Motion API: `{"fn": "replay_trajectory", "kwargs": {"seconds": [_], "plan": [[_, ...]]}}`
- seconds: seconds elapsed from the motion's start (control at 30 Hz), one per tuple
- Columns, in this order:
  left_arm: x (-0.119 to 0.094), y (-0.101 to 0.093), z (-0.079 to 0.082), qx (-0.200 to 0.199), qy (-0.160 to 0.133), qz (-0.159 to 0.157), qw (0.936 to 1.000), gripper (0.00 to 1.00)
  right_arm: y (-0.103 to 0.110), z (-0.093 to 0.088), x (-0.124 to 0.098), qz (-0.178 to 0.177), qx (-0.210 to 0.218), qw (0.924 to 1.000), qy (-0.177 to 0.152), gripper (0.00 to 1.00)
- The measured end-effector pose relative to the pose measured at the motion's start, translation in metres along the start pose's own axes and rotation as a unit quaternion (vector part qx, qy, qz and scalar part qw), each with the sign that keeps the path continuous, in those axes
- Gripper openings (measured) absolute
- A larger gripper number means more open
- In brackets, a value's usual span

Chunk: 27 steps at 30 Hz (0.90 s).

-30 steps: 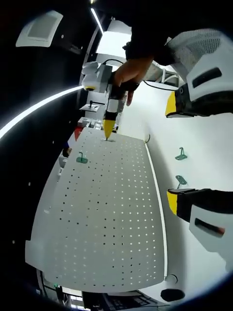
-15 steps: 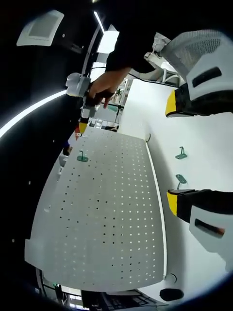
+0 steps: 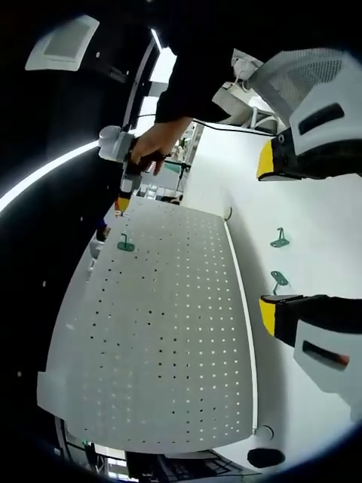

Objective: Insert the hook assembly into the mounting plate slot until the hook locks in place.

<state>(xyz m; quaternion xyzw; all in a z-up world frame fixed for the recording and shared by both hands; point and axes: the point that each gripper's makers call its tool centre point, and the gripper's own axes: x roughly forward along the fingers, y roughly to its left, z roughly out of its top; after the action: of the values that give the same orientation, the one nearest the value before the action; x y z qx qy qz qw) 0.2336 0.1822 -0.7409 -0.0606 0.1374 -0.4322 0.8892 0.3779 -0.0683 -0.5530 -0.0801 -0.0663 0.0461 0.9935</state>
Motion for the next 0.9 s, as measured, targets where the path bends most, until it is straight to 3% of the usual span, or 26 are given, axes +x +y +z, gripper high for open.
{"fn": "replay_trajectory", "kwargs": {"seconds": [0.6, 0.9], "plan": [[0.001, 0.001, -0.004, -0.006, 0.007, 0.000, 1.0000, 0.62, -0.009, -0.021, 0.038, -0.008, 0.017, 0.9996, 0.019, 0.01], [0.001, 0.002, -0.005, -0.012, 0.006, -0.001, 0.9999, 0.61, -0.008, -0.027, 0.041, -0.013, 0.023, 0.9994, 0.024, 0.01]]}}
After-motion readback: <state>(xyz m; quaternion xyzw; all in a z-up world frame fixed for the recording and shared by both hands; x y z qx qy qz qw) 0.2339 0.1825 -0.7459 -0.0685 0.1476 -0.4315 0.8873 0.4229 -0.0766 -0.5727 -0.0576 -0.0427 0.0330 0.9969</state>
